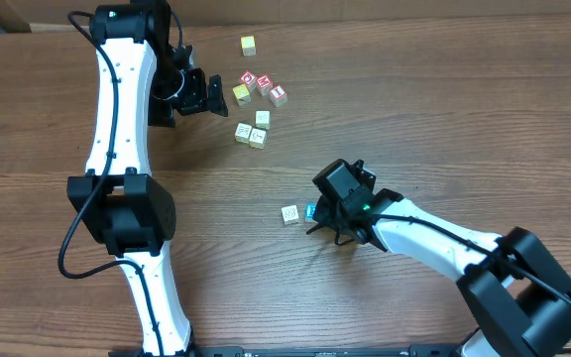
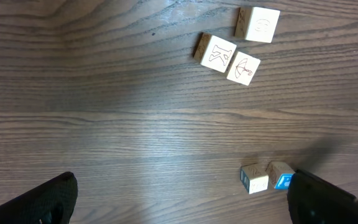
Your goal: Flip 5 blocks
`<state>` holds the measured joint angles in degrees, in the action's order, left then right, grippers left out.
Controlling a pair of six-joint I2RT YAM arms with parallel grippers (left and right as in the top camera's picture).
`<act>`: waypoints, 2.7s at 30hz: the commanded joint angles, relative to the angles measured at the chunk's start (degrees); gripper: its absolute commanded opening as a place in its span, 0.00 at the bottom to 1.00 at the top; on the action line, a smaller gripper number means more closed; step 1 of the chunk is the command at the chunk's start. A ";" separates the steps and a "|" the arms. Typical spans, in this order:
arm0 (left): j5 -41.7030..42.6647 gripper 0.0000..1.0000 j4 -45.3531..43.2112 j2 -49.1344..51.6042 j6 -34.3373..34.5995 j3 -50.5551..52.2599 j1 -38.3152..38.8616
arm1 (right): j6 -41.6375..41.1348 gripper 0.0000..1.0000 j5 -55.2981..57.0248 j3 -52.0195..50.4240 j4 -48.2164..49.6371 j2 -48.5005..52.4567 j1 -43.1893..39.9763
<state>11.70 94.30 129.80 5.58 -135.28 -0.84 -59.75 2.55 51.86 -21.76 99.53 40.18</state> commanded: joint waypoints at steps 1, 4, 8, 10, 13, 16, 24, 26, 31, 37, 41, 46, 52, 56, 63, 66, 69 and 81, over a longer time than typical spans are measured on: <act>-0.31 1.00 -0.09 0.39 0.42 -0.85 -0.26 | 1.20 0.04 -1.46 -0.48 1.95 0.46 0.26; -0.31 1.00 -0.11 0.39 0.42 -0.85 -0.26 | 2.99 0.04 -2.25 -0.48 3.30 0.46 0.26; -0.31 1.00 -0.09 0.39 0.42 -0.85 -0.24 | 2.99 0.04 -2.25 -0.48 3.34 0.46 0.26; -0.31 1.00 -0.09 0.39 0.42 -0.85 -0.26 | 3.21 0.04 -2.93 -0.46 3.87 0.46 0.26; -0.31 1.00 -0.09 0.39 0.42 -0.85 -0.26 | 4.48 0.04 -4.39 -0.46 5.03 0.46 0.26; -0.31 1.00 -0.11 0.39 0.42 -0.85 -0.26 | 4.46 0.04 -4.39 -0.46 5.33 0.46 0.26; -0.31 0.99 -0.11 0.39 0.42 -0.85 -0.26 | 4.44 0.04 -5.81 -0.46 5.92 0.46 0.26; -0.31 1.00 -0.09 0.39 0.42 -0.85 -0.26 | 4.42 0.04 -7.13 -0.48 6.19 0.46 0.26; -0.31 1.00 -0.11 0.39 0.42 -0.85 -0.26 | 4.20 0.04 -8.31 -0.46 5.88 0.46 0.33; -0.31 1.00 -0.09 0.39 0.42 -0.85 -0.26 | 2.29 0.04 -11.26 -0.46 5.68 0.46 0.44; -0.31 1.00 -0.11 0.39 0.42 -0.85 -0.26 | 2.25 0.04 -11.26 -0.46 5.64 0.46 1.22; -0.31 1.00 -0.09 0.39 0.39 -0.85 -0.26 | 2.29 0.04 -10.56 -0.46 5.49 0.46 2.29; -0.31 1.00 -0.09 0.39 0.42 -0.85 -0.26 | 2.58 0.04 -9.88 0.15 3.08 0.33 1.51; -0.31 1.00 -0.09 0.39 0.42 -0.85 -0.26 | 6.84 0.04 -9.92 4.26 -2.10 -0.13 -0.90; -0.31 1.00 -0.09 0.39 0.42 -0.85 -0.26 | 7.72 0.04 -12.68 9.84 -11.63 -0.13 -0.55; -0.31 1.00 -0.09 0.39 0.42 -0.85 -0.26 | 7.17 0.04 -14.69 9.33 -13.49 -0.13 1.14; -0.31 1.00 -0.09 0.39 0.42 -0.85 -0.26 | 4.94 0.04 -14.25 9.16 -15.87 -0.07 2.73; -0.31 1.00 -0.09 0.39 0.42 -0.85 -0.26 | -1.84 0.04 -4.66 7.76 -8.83 3.23 11.13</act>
<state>11.70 94.28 129.80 5.58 -135.28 -0.84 -59.68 -6.76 60.27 -31.55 100.88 49.95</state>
